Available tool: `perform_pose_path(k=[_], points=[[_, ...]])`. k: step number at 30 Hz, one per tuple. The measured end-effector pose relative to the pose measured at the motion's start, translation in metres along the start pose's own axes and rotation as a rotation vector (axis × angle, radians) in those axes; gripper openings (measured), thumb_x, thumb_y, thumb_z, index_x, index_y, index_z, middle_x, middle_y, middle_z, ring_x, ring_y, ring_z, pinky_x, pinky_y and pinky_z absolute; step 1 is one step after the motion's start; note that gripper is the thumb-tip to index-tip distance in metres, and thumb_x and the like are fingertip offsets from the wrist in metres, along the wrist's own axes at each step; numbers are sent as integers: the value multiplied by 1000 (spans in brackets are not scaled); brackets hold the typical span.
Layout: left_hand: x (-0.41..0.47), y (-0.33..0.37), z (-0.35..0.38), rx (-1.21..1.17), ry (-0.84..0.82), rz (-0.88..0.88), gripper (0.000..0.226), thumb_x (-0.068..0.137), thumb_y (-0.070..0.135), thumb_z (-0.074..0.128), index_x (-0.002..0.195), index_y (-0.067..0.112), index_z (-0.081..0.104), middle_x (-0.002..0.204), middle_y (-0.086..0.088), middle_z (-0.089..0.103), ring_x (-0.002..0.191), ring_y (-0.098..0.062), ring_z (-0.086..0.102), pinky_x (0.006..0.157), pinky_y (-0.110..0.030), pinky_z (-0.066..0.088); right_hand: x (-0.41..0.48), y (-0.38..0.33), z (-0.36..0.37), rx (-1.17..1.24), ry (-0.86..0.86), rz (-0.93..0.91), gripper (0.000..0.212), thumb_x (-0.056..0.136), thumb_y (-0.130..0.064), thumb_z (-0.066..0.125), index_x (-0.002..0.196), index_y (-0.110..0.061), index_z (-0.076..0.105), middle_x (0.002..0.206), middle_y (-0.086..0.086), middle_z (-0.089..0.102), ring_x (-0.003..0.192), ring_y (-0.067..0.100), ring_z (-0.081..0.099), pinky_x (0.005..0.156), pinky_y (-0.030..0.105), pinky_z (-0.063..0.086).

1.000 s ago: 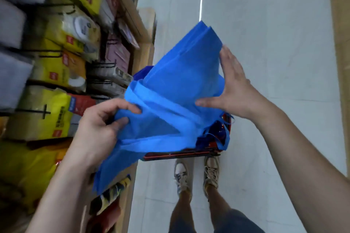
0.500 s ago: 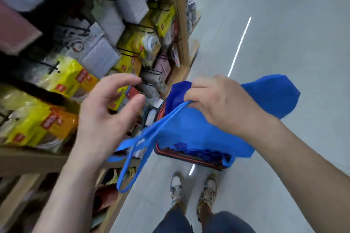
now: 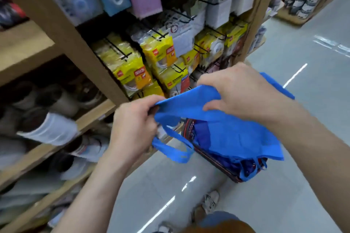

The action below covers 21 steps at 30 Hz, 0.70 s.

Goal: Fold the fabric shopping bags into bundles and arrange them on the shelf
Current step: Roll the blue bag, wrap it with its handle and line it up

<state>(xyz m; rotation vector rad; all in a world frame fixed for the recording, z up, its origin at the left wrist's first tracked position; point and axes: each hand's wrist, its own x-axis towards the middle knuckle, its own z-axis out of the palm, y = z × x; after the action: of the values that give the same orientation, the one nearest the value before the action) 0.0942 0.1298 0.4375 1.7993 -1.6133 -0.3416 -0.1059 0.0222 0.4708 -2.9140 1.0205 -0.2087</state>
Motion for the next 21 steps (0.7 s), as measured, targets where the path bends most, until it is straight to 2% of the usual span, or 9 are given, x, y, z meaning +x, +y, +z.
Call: perform_pose_path(k=[3, 6, 8, 9, 11, 14, 16, 19, 21], points=[[-44, -37, -50, 91, 116, -130, 39, 74, 9, 47, 98, 33, 66, 77, 7, 71, 78, -21, 66, 68, -37, 51, 8, -16, -2, 68, -115, 137, 25, 80, -44, 75, 95, -28, 63, 78, -4, 54, 86, 23, 53, 66, 33, 38], [-93, -73, -96, 79, 174, -351, 37, 82, -3, 56, 85, 32, 67, 71, 12, 65, 77, -21, 64, 65, -33, 43, 26, -53, 6, 360, -23, 143, 22, 80, -32, 78, 84, -13, 68, 75, 7, 64, 76, 28, 59, 69, 44, 51], [-125, -95, -126, 213, 130, -483, 32, 82, -2, 59, 93, 27, 69, 80, -2, 70, 85, -33, 65, 68, -38, 44, 40, -97, 12, 638, 91, 87, 14, 83, -21, 76, 85, -9, 70, 77, 9, 66, 74, 23, 59, 69, 41, 49], [-140, -101, -140, 348, 84, -532, 31, 81, 1, 61, 102, 22, 68, 92, -12, 71, 92, -37, 63, 72, -41, 45, 47, -126, 12, 672, 141, 21, 9, 84, -17, 74, 85, -10, 70, 77, 6, 65, 74, 17, 58, 68, 37, 46], [-169, -110, -163, 490, 72, -521, 44, 77, 3, 66, 118, 18, 63, 111, -13, 68, 105, -36, 59, 84, -39, 43, 61, -188, 15, 623, 205, -182, 4, 82, -16, 70, 85, -13, 71, 76, 2, 67, 75, 16, 60, 68, 36, 46], [-199, -101, -188, 248, 285, -367, 53, 78, 11, 75, 127, 22, 59, 117, 10, 63, 109, -11, 55, 91, -17, 35, 78, -280, 18, 548, 229, -483, 12, 77, -19, 67, 84, -12, 71, 77, 2, 70, 73, 25, 65, 64, 39, 51], [-213, -101, -203, 83, 401, -380, 33, 84, 18, 68, 113, 34, 63, 98, 23, 64, 93, -1, 55, 82, -17, 40, 84, -329, 18, 571, 237, -594, 9, 77, -19, 69, 84, -15, 69, 74, -3, 68, 69, 21, 62, 62, 38, 50], [-248, -119, -232, -29, 638, -428, 20, 87, 16, 56, 94, 30, 67, 81, 10, 66, 79, -7, 60, 73, -28, 47, 94, -370, 19, 713, 103, -597, 16, 80, -26, 77, 91, -21, 67, 73, -17, 62, 69, 4, 57, 69, 31, 47], [-278, -134, -253, -49, 759, -486, 18, 89, 14, 55, 89, 28, 66, 77, 14, 64, 75, 0, 58, 70, -22, 45, 108, -381, 25, 717, -66, -585, 21, 79, -27, 81, 95, -26, 68, 75, -22, 63, 74, 0, 59, 71, 24, 47]])
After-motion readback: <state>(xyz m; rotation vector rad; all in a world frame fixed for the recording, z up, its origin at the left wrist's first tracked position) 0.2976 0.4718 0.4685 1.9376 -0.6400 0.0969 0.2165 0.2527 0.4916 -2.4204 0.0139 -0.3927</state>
